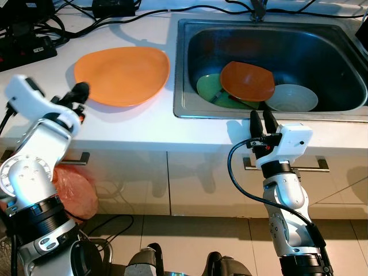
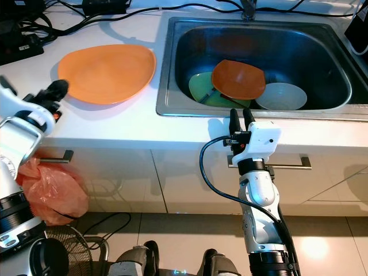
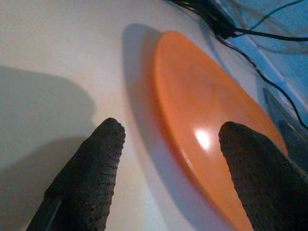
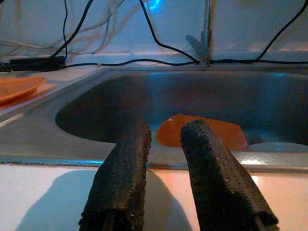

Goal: Kitchen organization

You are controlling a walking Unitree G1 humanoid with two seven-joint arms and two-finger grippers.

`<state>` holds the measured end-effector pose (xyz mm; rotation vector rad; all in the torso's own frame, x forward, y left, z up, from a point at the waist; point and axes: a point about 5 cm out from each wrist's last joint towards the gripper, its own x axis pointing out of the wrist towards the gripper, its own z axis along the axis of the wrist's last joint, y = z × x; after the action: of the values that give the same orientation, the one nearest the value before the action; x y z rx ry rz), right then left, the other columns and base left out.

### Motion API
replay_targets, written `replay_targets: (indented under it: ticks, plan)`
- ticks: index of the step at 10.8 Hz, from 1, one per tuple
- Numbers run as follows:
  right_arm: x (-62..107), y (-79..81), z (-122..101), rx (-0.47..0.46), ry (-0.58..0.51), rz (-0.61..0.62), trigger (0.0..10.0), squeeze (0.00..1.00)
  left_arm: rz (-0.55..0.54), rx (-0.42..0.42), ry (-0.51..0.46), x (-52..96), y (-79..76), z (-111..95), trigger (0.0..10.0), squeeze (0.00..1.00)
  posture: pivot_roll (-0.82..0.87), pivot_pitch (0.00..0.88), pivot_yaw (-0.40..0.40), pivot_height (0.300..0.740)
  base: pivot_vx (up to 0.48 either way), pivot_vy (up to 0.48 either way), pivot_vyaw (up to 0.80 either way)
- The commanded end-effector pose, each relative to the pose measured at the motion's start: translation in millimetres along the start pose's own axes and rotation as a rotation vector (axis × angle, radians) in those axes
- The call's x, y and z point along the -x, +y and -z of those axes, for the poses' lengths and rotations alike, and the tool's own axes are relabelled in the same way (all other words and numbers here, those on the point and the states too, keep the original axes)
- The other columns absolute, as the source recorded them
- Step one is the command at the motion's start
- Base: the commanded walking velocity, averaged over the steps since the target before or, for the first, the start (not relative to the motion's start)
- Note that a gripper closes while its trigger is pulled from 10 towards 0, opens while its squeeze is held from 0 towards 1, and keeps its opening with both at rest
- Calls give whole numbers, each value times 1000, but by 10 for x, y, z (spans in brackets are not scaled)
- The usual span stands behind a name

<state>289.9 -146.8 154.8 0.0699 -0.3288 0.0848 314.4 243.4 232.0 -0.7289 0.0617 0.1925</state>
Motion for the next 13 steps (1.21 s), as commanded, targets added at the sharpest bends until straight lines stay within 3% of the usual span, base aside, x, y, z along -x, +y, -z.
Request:
replay_targets:
  ticks: [1,4,11,12,13]
  plan:
    - [17,-12,15,10,8,-3,10000,0,-26,12,32,-15,23,53,10000,0,118,200,11,740,0,0,0]
    - [14,-17,2,13,4,2,10000,0,31,116,92,-94,-104,142,10000,0,106,206,14,740,0,0,0]
    - [22,-31,-22,20,-4,12,10000,0,54,136,189,-314,-342,389,9804,0,69,210,22,740,0,0,0]
    - [18,-31,-25,21,-4,11,10000,0,60,137,204,-329,-377,465,1137,0,65,209,21,740,0,0,0]
    - [17,-34,-27,22,-4,11,10000,0,62,139,209,-327,-393,495,0,0,64,209,19,740,0,0,0]
